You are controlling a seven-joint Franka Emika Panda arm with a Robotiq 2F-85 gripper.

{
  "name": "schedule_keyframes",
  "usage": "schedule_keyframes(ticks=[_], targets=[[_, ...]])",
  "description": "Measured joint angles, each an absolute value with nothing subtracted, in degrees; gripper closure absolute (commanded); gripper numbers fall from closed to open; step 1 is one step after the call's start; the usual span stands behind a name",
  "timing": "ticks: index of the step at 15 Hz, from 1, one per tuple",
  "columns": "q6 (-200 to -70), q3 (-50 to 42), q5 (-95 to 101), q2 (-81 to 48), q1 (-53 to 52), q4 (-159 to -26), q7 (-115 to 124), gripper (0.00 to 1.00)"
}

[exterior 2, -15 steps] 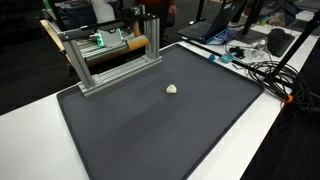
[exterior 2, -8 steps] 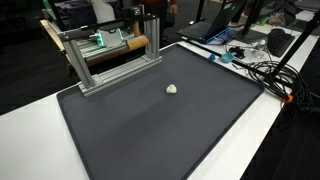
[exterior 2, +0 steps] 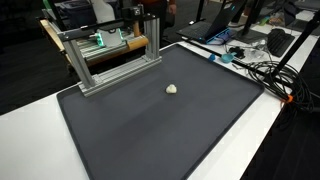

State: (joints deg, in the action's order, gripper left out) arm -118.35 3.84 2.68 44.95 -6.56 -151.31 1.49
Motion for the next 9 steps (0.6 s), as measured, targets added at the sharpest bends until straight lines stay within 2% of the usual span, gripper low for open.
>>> schedule_keyframes(ticks=[9], targets=[[-118.07, 3.25, 2.7, 45.02, -4.07, -153.01, 1.63, 0.0]])
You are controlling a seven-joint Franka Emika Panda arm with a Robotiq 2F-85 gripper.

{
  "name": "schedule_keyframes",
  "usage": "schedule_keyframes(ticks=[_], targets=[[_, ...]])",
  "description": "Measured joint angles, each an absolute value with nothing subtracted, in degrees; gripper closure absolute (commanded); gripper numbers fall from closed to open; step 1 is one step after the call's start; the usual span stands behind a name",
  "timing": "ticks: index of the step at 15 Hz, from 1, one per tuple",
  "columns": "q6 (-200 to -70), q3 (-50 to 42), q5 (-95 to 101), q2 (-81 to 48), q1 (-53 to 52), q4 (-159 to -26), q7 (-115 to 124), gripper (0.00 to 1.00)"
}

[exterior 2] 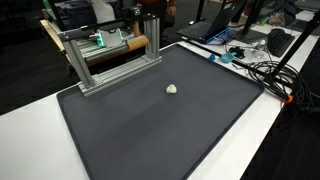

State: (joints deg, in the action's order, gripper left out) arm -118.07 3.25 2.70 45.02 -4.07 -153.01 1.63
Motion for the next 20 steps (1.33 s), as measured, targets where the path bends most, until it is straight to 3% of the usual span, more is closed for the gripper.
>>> schedule_keyframes(ticks=[20], targets=[[-120.37, 0.04, 2.52, 42.57, -0.52, -154.24, 1.38, 0.0]])
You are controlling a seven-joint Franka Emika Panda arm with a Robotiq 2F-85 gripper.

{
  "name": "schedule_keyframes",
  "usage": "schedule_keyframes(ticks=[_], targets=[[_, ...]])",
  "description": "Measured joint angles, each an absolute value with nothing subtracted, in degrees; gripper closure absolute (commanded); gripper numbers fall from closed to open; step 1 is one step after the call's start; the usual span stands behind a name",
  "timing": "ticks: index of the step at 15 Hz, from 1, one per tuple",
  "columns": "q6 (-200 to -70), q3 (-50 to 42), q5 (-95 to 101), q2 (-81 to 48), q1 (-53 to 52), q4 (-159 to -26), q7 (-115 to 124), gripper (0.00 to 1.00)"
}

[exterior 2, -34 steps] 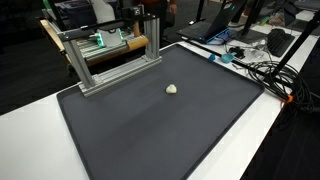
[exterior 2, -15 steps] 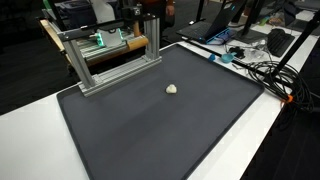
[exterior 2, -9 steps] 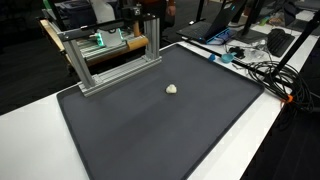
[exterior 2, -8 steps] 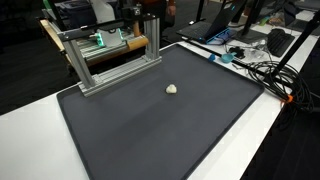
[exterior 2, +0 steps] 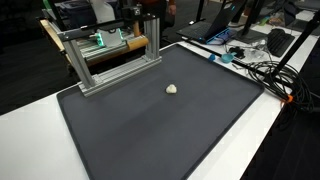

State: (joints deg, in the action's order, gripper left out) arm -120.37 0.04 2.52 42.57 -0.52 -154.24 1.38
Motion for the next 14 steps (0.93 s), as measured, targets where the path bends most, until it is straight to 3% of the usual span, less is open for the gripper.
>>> schedule_keyframes(ticks=[4, 9, 10, 11, 12, 13, 14], targets=[[-121.57, -0.03, 2.53, 40.07, -0.26, -153.91, 1.25, 0.0], [-121.91, -0.08, 2.49, 38.45, -0.1, -154.91, 1.34, 0.17], [-122.33, -0.08, 2.46, 38.59, 0.03, -155.3, 1.77, 0.13], [-122.93, -0.1, 2.4, 38.83, 0.22, -155.79, 2.09, 0.16], [-123.36, -0.13, 2.37, 39.08, 0.42, -156.22, 2.29, 0.24], [-123.68, -0.14, 2.36, 39.39, 0.58, -156.61, 2.45, 0.44], [-123.95, -0.14, 2.36, 39.74, 0.67, -156.98, 2.52, 0.49]])
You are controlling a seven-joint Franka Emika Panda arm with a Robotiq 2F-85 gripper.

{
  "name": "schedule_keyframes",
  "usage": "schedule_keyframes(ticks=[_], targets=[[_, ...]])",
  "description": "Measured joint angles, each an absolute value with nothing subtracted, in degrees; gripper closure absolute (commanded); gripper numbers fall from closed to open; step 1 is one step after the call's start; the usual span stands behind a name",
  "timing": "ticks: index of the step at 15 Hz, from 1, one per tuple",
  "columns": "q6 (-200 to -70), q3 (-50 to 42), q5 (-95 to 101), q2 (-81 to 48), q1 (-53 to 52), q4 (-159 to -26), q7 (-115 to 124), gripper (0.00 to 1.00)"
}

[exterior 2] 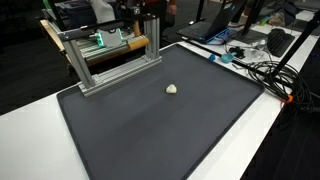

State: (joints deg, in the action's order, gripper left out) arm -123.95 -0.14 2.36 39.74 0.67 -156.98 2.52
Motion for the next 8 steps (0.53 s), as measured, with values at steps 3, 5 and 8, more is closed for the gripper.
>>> schedule_keyframes(ticks=[3, 5, 8], targets=[[-124.12, -0.14, 2.36, 40.44, 0.8, -157.19, 2.64, 0.71], [-124.11, -0.09, 2.15, 40.72, 0.94, -157.12, 2.77, 0.78], [-124.11, 0.11, 2.16, 41.19, 1.02, -157.13, 4.11, 0.78]])
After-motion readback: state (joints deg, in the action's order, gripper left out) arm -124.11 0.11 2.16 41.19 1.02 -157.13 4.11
